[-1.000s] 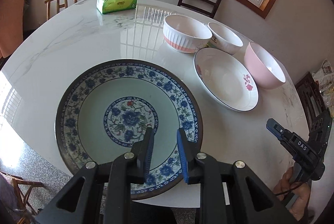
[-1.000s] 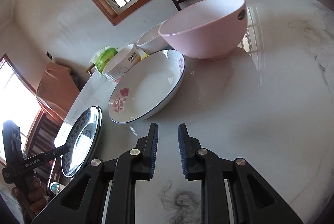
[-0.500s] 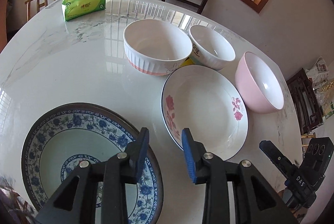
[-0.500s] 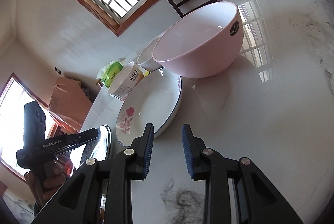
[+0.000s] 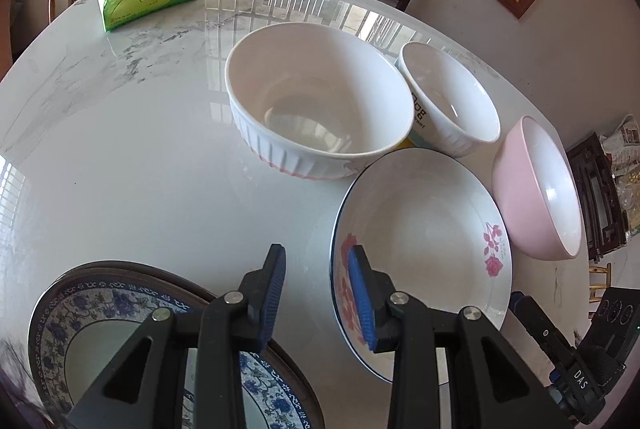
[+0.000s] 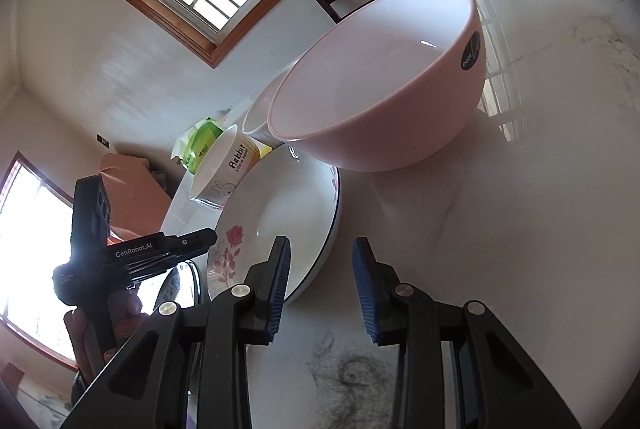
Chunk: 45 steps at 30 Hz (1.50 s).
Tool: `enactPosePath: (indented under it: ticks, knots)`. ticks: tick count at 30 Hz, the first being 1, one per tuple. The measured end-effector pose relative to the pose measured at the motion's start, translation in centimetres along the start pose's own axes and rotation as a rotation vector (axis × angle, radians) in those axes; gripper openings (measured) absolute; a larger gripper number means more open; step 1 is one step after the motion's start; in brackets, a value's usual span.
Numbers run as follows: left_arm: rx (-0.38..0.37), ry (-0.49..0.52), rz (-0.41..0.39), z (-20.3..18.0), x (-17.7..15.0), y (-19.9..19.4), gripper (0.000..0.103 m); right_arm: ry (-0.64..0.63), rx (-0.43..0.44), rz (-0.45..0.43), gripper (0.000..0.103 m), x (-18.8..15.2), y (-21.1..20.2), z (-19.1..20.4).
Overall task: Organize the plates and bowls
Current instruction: 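Move the right gripper to the pink-flowered white plate and grasp its rim, then lift the pink-flowered plate with the right gripper over the blue plate stack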
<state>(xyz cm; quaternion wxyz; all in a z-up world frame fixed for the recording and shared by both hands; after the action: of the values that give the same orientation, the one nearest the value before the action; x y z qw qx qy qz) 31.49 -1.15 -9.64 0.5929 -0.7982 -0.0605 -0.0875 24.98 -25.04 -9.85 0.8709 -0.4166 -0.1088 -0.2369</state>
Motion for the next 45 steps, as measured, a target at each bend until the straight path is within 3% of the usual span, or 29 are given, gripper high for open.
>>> enactPosePath:
  ticks: [10, 18, 20, 21, 22, 24, 28, 36, 45]
  knots:
    - [-0.012, 0.008, 0.026, -0.5, 0.8, 1.7, 0.033, 0.016, -0.014, 0.019, 0.031, 0.4, 0.9, -0.3]
    - [0.043, 0.055, 0.031, -1.7, 0.9, 2.8, 0.033, 0.015, -0.016, 0.038, 0.031, 0.9, 2.1, -0.1]
    - [0.035, 0.087, 0.033, -2.5, 0.8, 2.9, 0.019, 0.017, -0.015, 0.047, 0.031, 1.1, 2.6, 0.0]
    - [0.061, 0.095, 0.029, -2.7, 0.8, 2.8, 0.019, 0.019, -0.009, 0.060, 0.031, 1.2, 3.0, 0.1]
    - [0.068, 0.088, 0.027, -2.8, 0.8, 2.9, 0.020, 0.021, -0.003, 0.072, 0.022, 1.1, 3.3, 0.2]
    - [0.055, 0.065, 0.033, -2.6, 0.5, 2.8, 0.019, 0.011, -0.030, 0.081, 0.017, 1.0, 3.6, 0.4]
    - [0.027, 0.048, 0.041, -2.6, -0.9, 2.3, 0.016, 0.021, -0.017, 0.101, 0.017, 0.6, 3.2, 0.2]
    - [0.015, 0.044, -0.015, -3.2, -5.8, -0.7, 0.013, 0.047, -0.007, 0.108, 0.016, -2.7, 0.6, -0.1]
    - [-0.005, -0.003, -0.065, -1.2, -11.4, -4.9, 0.013, 0.017, 0.016, 0.109, 0.016, -6.8, -2.6, 2.4]
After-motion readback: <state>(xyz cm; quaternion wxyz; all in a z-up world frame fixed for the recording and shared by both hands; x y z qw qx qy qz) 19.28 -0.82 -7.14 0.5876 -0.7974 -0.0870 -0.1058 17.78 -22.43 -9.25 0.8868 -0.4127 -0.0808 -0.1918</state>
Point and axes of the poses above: each gripper's, at about its wrist camera, not at the fingertips, and y roughly the way its jaws point, z to its left, x to its top, the point moved 4 cm from there along y, roughly the way its jaws point, and after that the axes turned 10 degrees about z, right-handed, at the moved point
